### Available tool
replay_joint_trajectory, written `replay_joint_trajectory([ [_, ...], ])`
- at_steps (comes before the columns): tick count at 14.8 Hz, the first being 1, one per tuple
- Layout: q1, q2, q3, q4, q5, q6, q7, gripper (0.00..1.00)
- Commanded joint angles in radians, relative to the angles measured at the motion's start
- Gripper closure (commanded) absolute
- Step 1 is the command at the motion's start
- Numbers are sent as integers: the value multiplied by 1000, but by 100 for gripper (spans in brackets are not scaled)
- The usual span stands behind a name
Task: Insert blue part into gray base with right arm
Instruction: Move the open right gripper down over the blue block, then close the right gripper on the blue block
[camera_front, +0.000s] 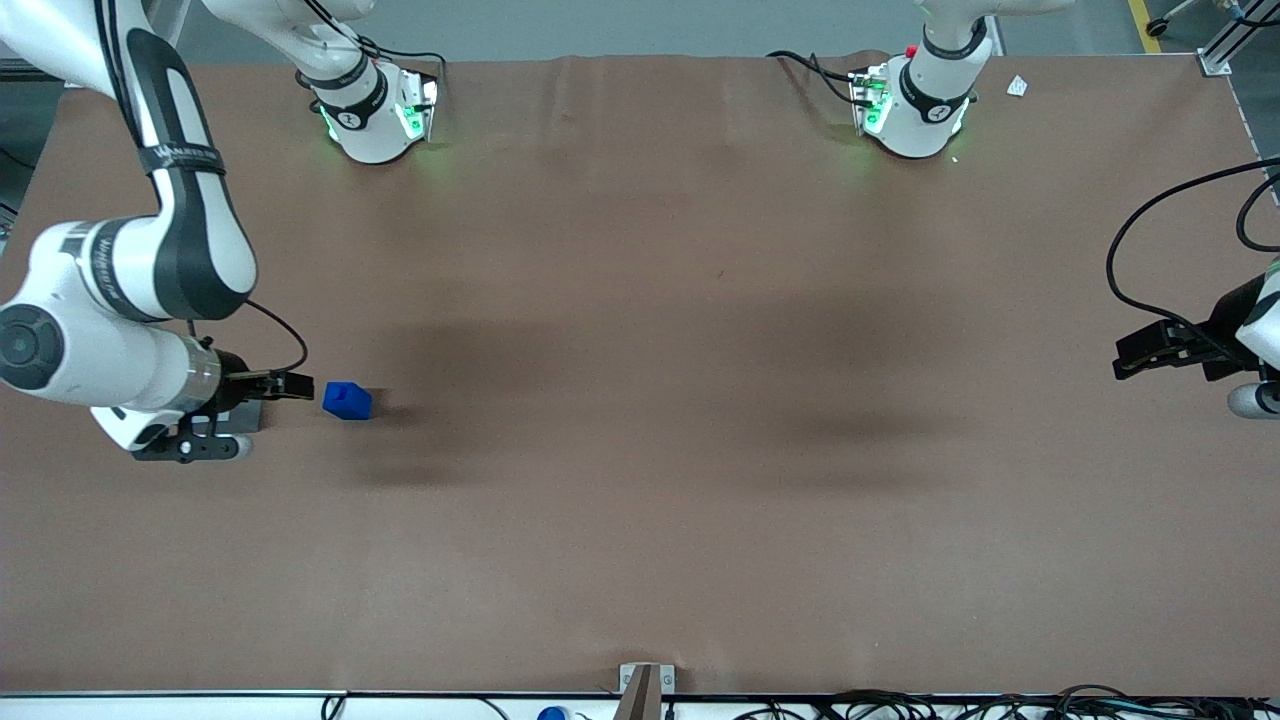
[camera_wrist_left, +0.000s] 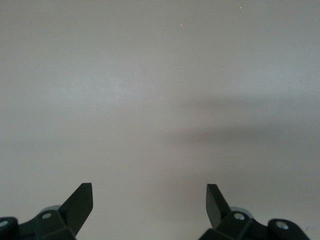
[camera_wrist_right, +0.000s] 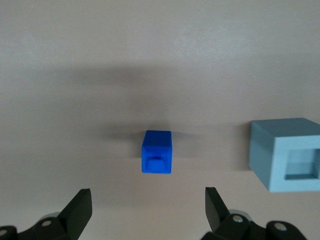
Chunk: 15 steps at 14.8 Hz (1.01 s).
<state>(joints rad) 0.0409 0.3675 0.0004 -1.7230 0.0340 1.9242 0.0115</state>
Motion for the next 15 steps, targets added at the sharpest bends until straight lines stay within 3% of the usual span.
replay_joint_trajectory([
  [1,11,2,-5,-98,10,112,11,0],
  [11,17,47,-5,-289,6,366,10,0],
  [15,14,48,-5,-316,6,384,10,3],
])
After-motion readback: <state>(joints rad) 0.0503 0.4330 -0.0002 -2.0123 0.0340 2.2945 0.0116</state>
